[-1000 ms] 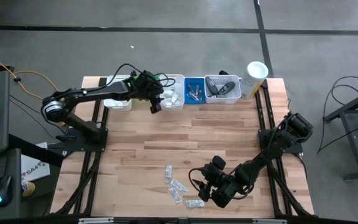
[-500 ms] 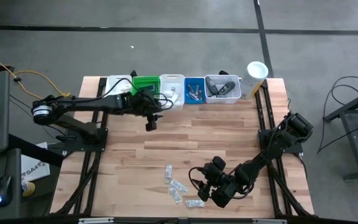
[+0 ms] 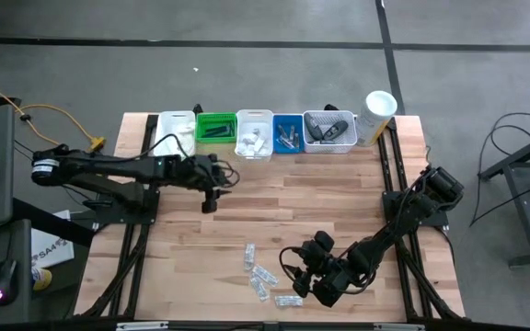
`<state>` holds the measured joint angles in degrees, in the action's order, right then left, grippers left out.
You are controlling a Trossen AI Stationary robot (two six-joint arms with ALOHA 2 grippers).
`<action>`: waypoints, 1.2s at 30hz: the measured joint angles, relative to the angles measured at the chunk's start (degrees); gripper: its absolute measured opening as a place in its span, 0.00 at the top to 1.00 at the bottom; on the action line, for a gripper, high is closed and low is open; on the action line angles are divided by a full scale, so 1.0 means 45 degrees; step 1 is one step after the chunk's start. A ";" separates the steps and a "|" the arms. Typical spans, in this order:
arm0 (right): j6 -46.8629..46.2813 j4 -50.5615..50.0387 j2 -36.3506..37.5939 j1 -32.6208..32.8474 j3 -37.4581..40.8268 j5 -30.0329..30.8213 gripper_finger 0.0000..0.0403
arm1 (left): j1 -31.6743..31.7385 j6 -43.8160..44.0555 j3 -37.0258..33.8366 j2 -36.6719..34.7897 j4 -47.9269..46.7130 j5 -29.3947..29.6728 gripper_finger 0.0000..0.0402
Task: Pick & Place Travel size toiletries
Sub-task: Put the white bandage into the middle white bin
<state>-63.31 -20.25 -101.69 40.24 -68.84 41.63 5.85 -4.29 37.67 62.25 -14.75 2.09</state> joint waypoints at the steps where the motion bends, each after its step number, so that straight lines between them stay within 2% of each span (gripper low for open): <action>1: -0.0005 0.0000 0.0000 -0.0003 0.0000 0.0000 0.39 | -0.0216 0.0035 -0.0079 -0.0076 -0.0014 0.0002 0.67; 11: 0.0015 -0.0005 0.0000 -0.0003 0.0000 -0.0003 0.39 | -0.2332 0.1113 -0.0508 -0.0091 0.0032 0.0002 0.67; 24: 0.0389 -0.0010 0.0000 -0.0003 0.0000 -0.0238 0.39 | -0.4021 0.2039 -0.0510 0.0210 0.0357 -0.0050 0.67; 31: 0.0833 -0.0019 0.0000 -0.0003 0.0000 -0.0291 0.39 | -0.5190 0.2351 -0.0506 0.1304 0.0646 -0.0374 0.67; 36: 0.1132 -0.0018 0.0000 0.0000 0.0000 -0.0291 0.39 | -0.6317 0.2010 -0.0497 0.2626 0.2315 -0.0365 0.64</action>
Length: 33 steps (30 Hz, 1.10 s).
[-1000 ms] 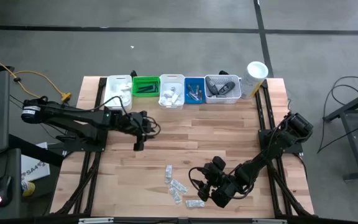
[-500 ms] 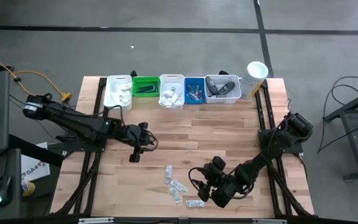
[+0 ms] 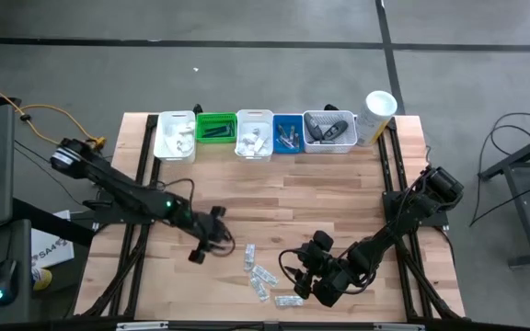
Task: Pick & Place Travel size toiletries
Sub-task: Put the white bandage into the middle white bin
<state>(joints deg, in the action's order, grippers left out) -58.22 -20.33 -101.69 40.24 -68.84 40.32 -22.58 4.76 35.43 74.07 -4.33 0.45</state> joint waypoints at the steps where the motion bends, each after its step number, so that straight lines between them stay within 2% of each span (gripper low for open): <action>1: 0.0002 -0.0002 0.0000 0.0002 0.0000 0.0000 0.39 | -0.0181 -0.0117 0.0002 0.0300 0.0366 0.0026 0.62; 7: 0.0136 0.0008 0.0000 -0.0003 0.0000 0.0000 0.39 | -0.0821 -0.0249 0.0248 0.2210 0.3026 0.0702 0.41; 11: 0.0131 0.0032 0.0000 0.0009 0.0000 -0.0036 0.39 | -0.1031 -0.0091 0.0922 0.3337 0.3335 0.1445 0.33; 14: 0.0136 0.0052 0.0000 0.0056 0.0000 -0.0049 0.39 | -0.1109 0.0012 0.1331 0.4108 0.3309 0.2197 0.33; 22: 0.0136 0.0061 0.0000 0.0060 0.0000 -0.0092 0.39 | -0.1163 0.1616 0.2076 0.5072 0.3331 0.2404 0.39; 27: 0.0296 0.0069 0.0000 0.0060 0.0000 -0.0274 0.39 | -0.1163 0.1976 0.2076 0.5400 0.3332 0.2926 0.43; 33: 0.0335 0.0052 0.0000 0.0060 0.0000 -0.0694 0.39 | -0.1159 0.2046 0.2074 0.6195 0.4160 0.2966 0.44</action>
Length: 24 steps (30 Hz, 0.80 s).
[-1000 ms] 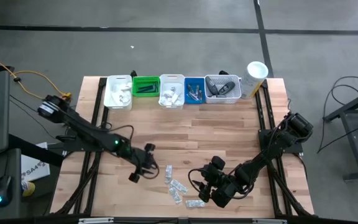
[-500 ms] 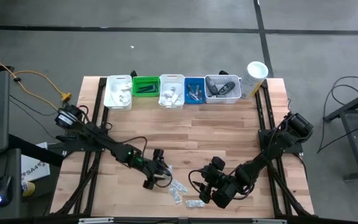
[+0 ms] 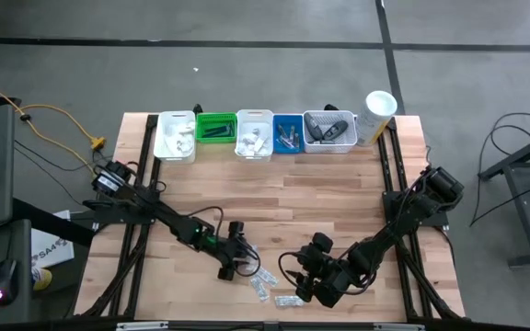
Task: Pick & Place Travel size toiletries
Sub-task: Put the white bandage into the middle white bin
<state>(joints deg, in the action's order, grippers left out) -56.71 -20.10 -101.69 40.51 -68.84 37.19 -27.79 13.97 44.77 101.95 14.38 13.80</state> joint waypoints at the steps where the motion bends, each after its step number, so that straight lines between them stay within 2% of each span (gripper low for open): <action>1: 0.0000 0.0004 0.0000 0.0000 0.0000 -0.0001 0.39 | 0.0000 0.0024 0.0002 0.0091 0.0102 0.0046 0.44; 19: -0.0059 0.0005 0.0000 0.0000 0.0000 -0.0407 0.39 | -0.0005 0.1242 0.0050 0.1365 0.0575 0.1026 0.44; 24: -0.0073 0.0010 0.0000 0.0000 0.0000 -0.0571 0.39 | 0.0000 0.1332 0.0034 0.1380 0.0570 0.1327 0.54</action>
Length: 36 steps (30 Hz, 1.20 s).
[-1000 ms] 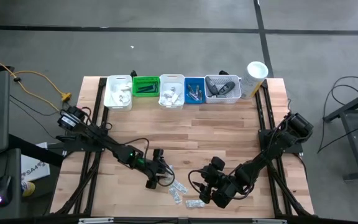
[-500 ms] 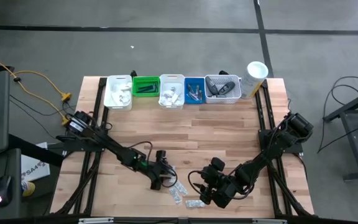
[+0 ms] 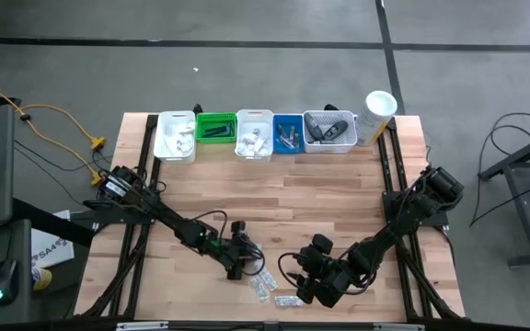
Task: Pick & Place Travel size toiletries
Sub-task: Put the white bandage into the middle white bin
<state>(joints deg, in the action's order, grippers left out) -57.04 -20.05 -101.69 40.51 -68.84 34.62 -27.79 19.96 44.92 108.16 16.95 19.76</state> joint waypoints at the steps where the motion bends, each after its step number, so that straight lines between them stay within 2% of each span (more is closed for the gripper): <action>1: 0.0000 -0.0005 0.0000 0.0000 0.0000 -0.0011 0.39 | 0.0002 0.0006 -0.0008 0.0000 0.0002 0.0008 0.57; 11: -0.0326 0.0032 0.0000 0.0000 0.0000 -0.0352 0.39 | 0.0015 -0.0230 -0.0032 0.0015 0.0044 0.0084 0.97; 16: -0.0374 0.0286 0.0000 0.0000 0.0002 -0.0280 0.39 | 0.0029 -0.0935 -0.0051 -0.0538 -0.0287 0.0016 0.99; 21: -0.0369 0.0418 0.0000 0.0000 0.0003 -0.0228 0.39 | 0.0536 -0.1527 -0.0121 -0.2009 -0.2296 0.0571 0.99; 26: 0.0004 0.0548 0.0000 0.0000 0.0005 0.0198 0.39 | 0.1726 -0.2702 -0.0104 -0.3737 -0.3708 0.1586 1.00; 30: 0.0494 0.0647 -0.0005 -0.0024 0.0005 0.0674 0.39 | 0.2999 -0.4645 -0.0095 -0.4781 -0.3663 0.2196 1.00; 34: 0.0817 0.0700 -0.0005 -0.0063 0.0005 0.1213 0.39 | 0.4739 -0.6312 -0.0080 -0.5342 -0.3357 0.3791 1.00; 36: 0.1032 0.0723 -0.0005 -0.0090 0.0005 0.1383 0.39 | 0.5666 -0.7374 -0.0063 -0.5350 -0.2641 0.4050 1.00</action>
<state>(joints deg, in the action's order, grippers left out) -52.39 -16.80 -101.71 40.11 -68.82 40.84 -2.30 -13.22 44.63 84.09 5.07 37.99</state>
